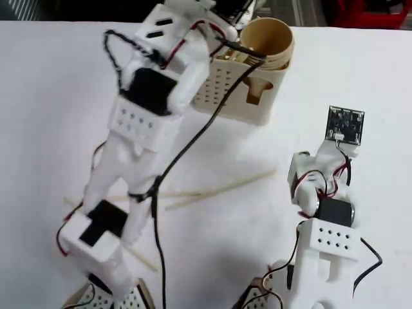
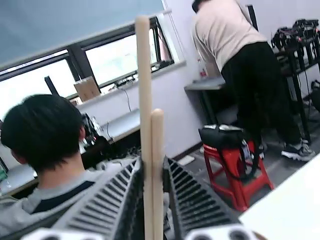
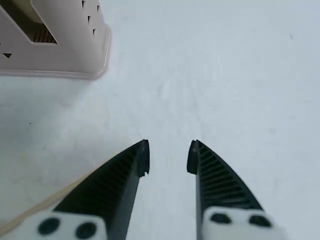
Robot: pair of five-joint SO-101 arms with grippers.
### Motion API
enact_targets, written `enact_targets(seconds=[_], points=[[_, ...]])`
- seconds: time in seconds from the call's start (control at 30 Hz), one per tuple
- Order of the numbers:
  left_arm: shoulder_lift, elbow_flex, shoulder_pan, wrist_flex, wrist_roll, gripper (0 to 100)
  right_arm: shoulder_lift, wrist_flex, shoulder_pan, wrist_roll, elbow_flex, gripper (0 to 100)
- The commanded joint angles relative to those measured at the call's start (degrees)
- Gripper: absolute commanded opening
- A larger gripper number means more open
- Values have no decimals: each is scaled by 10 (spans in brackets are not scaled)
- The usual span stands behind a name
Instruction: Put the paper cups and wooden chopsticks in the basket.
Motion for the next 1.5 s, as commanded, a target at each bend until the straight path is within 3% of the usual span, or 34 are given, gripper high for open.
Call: enact_targets(seconds=[0.0, 0.27, 0.5, 0.73, 1.1, 1.17, 1.33, 1.47], points=[[46, -25, 4, -24, 6, 23, -15, -23, 7, -4, 2, 131], [115, -22, -21, -16, 91, 28, -13, -29, 7, -4, 2, 131], [115, -27, -49, 89, 96, 136, -12, -29, 5, -4, 2, 131], [42, -27, -65, 243, 1, 137, -11, -29, 6, -3, 2, 131], [-28, -22, -53, 560, -172, 162, -10, -27, 7, -4, 4, 131], [-28, -22, -49, 604, -166, 195, -14, -30, 7, -4, 11, 132], [-32, 10, -44, 636, -135, 226, -15, -30, 7, -4, 12, 132], [-33, 109, -33, 636, -173, 223, -15, -30, 7, -3, 12, 132]])
